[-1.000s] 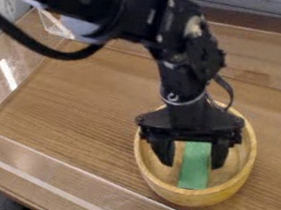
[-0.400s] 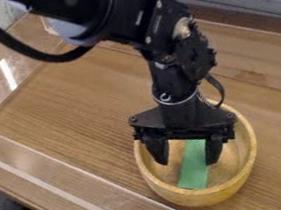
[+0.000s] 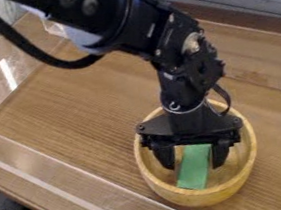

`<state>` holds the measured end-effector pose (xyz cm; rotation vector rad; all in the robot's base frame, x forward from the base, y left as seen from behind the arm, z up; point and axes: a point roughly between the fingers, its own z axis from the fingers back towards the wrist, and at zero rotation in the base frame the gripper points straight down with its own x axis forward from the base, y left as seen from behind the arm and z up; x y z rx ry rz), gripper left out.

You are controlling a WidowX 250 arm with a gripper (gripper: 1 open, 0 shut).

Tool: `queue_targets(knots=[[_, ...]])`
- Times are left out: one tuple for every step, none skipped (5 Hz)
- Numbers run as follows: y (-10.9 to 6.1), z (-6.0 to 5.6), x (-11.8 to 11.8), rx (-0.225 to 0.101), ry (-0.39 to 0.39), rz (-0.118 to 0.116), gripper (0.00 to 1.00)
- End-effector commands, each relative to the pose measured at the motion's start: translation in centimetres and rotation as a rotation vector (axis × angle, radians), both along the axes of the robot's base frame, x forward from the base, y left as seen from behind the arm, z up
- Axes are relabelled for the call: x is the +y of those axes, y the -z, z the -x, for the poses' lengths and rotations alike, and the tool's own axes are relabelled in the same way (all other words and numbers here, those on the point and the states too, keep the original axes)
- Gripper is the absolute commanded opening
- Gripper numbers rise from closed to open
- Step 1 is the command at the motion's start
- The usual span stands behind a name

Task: Remove the green block from inside the brown bowl and put it on the table

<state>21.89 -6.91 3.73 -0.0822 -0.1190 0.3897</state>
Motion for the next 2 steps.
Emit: queue_targets(knots=[[-0.1, -0.8, 0.1, -0.015, 0.043, 0.003, 0.0], [-1.5, -1.4, 0.5, -0.011, 0.072, 0.007, 0.0]])
